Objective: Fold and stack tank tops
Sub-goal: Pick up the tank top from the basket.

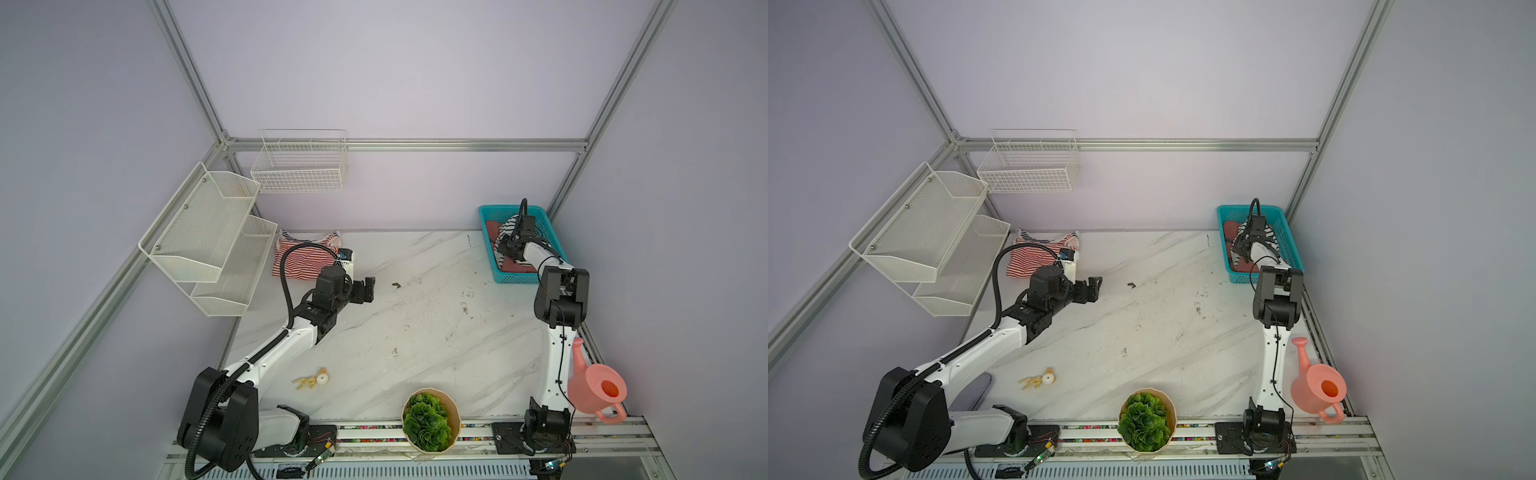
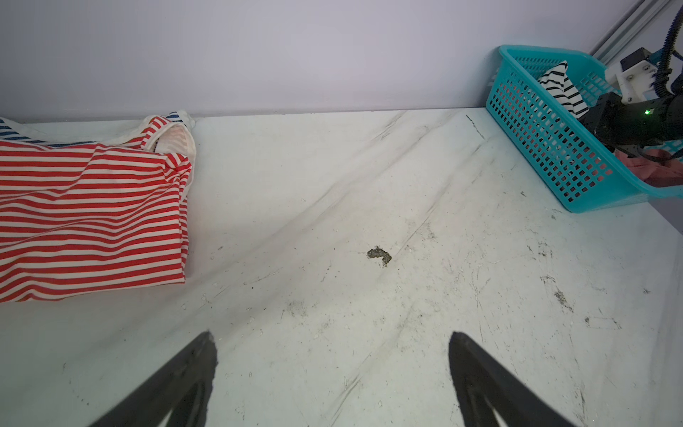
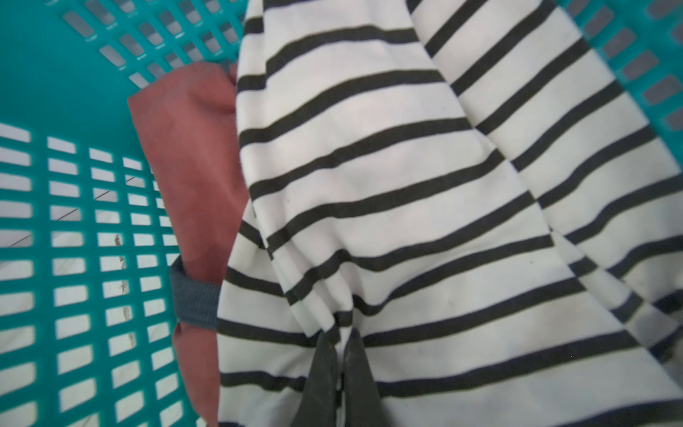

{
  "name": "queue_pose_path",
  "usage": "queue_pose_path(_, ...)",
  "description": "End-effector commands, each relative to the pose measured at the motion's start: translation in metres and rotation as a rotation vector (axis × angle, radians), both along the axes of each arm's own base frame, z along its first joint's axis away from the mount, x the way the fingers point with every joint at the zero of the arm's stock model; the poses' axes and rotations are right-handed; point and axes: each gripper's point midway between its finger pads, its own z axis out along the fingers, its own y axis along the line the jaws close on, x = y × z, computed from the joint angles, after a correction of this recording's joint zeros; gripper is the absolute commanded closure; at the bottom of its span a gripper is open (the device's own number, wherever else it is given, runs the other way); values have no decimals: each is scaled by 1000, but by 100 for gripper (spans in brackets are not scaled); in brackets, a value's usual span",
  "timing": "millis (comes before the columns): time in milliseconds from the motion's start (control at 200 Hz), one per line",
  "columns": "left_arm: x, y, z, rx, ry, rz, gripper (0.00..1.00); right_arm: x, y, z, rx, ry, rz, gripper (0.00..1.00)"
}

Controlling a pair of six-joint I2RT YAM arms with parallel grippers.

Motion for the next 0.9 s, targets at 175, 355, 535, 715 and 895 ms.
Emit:
queue_pose_path(175,13,-12,57,-39,-123,-26,3,-19,10,109,23,-237,20,100)
queue_pose_path(355,11,-15,55,-43,-118,-40,3,-42,21,156,53,-354,51,100)
queue_pose_path(535,8,-16,56,-51,-118,-49,3,-57,19,171,38,-380,39,100)
queue_pose_path(715,2,-17,64,-67,-136,-52,3,-76,42,209,104,-489,138,100)
queue_pose_path(895,-2,-19,70,-92,-153,-61,3,-112,70,275,186,-680,238,100)
